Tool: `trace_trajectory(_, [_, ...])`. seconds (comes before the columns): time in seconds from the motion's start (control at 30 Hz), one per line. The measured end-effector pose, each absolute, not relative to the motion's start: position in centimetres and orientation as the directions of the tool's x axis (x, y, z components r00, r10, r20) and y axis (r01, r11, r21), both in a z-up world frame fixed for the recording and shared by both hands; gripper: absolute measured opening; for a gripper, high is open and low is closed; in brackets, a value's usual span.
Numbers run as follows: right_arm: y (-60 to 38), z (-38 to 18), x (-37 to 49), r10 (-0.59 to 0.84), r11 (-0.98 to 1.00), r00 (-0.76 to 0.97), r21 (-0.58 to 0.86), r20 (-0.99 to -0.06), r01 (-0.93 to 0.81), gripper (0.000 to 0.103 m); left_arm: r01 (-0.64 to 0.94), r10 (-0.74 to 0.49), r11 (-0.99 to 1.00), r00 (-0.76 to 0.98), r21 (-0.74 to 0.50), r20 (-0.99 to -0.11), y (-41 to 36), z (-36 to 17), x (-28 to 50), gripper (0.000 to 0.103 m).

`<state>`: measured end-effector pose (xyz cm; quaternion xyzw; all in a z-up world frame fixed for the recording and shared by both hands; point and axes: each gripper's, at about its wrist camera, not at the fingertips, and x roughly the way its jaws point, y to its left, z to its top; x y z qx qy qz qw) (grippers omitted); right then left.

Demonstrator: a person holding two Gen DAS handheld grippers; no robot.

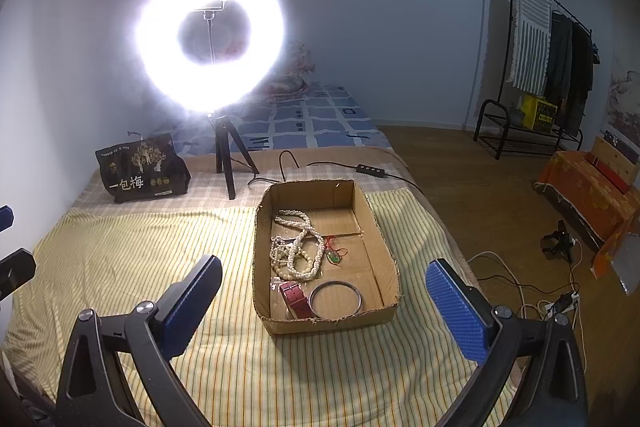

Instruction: Organize jewelry

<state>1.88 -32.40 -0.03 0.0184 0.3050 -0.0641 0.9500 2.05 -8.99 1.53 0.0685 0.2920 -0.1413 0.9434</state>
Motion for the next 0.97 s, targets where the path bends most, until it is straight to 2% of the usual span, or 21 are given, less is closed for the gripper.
trace_trajectory(0.97, [-32.44,-0.45,1.87,-0.107,0.991,0.795,0.0,-0.597,0.134,0.103,0.292,-0.206,0.954,0.803,0.067,-0.56,-9.07,1.51,2.13,0.103])
